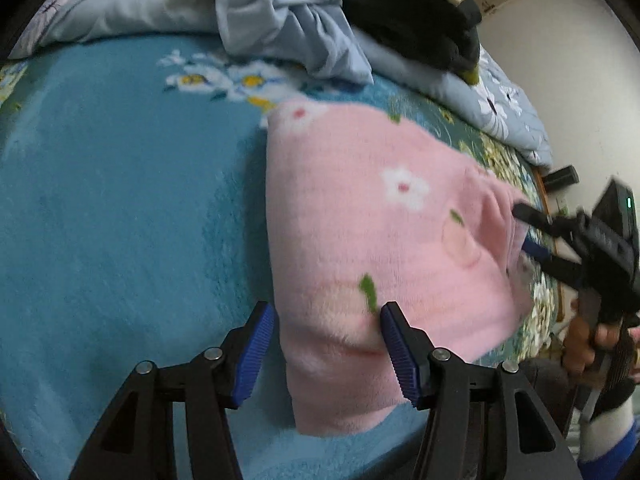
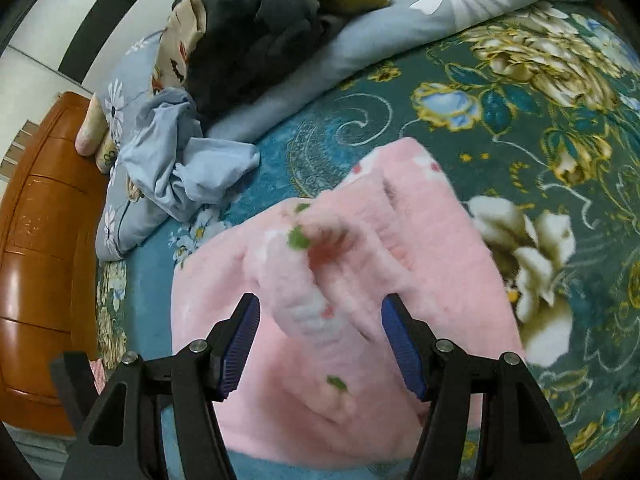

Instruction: Fold clothes

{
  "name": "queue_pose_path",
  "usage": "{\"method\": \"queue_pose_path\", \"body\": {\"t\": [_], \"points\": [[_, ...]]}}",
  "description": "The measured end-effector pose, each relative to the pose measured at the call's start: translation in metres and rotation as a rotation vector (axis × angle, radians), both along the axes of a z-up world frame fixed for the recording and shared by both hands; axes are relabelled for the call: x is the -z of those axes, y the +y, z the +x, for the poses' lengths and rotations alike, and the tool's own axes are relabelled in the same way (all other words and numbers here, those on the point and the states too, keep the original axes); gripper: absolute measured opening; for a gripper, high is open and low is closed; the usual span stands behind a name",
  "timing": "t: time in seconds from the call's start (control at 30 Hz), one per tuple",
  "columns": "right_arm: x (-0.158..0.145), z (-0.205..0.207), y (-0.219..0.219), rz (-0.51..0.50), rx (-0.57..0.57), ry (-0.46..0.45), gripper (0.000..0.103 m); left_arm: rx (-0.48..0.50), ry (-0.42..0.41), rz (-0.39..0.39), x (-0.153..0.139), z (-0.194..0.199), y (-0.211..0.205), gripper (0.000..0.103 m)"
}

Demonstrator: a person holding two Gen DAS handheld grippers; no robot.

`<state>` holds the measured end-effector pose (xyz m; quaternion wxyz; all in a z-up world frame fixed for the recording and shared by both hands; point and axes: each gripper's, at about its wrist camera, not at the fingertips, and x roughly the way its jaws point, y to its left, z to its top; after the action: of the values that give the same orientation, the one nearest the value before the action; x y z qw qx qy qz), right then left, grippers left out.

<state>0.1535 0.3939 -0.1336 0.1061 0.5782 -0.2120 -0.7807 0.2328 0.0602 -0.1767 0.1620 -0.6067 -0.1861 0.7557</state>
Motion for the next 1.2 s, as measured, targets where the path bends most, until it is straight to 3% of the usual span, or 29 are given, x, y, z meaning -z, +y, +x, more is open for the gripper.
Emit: {"method": "queue_pose_path", "body": {"t": [0.07,0.13,0.2,0.3,0.57,0.73,0.87,1.0,1.1,1.2], "points": [[0.002,-0.005,-0.004,0.01,-0.015,-0.015,0.065,0.01,-0.004,0.002,-0.001,-0.001,0.005,0.06],[0.005,-0.009,-0.007,-0.016,-0.023,-0.035,0.057,0.021,-0.006,0.007,-0.001,-0.003,0.009,0.06],[-0.003,-0.01,0.0,-0.008,-0.014,-0.021,0.033,0.033,-0.007,0.012,0.0,-0.005,0.014,0.06],[-0.018,-0.012,0.013,0.009,0.002,0.006,0.01,0.053,-0.003,0.027,-0.002,-0.007,0.018,0.06],[-0.051,-0.017,0.049,0.063,0.047,0.06,0.008,0.071,-0.036,0.128,0.005,-0.008,0.028,0.063],[-0.005,-0.024,0.06,0.049,0.073,-0.077,0.008,0.08,-0.041,0.104,0.007,-0.009,0.032,0.063],[0.004,-0.024,0.06,0.036,0.074,-0.107,0.01,0.048,-0.05,0.116,0.005,-0.011,0.022,0.063],[-0.024,-0.017,0.068,0.064,0.06,-0.054,0.033,0.028,0.01,0.092,-0.013,-0.017,0.012,0.063],[-0.045,-0.001,0.071,0.103,0.066,-0.003,0.033,0.05,0.096,0.062,-0.032,-0.021,0.015,0.063],[-0.045,0.013,0.058,0.043,0.023,0.006,0.033,0.142,0.182,0.039,-0.05,-0.024,0.037,0.063]]}}
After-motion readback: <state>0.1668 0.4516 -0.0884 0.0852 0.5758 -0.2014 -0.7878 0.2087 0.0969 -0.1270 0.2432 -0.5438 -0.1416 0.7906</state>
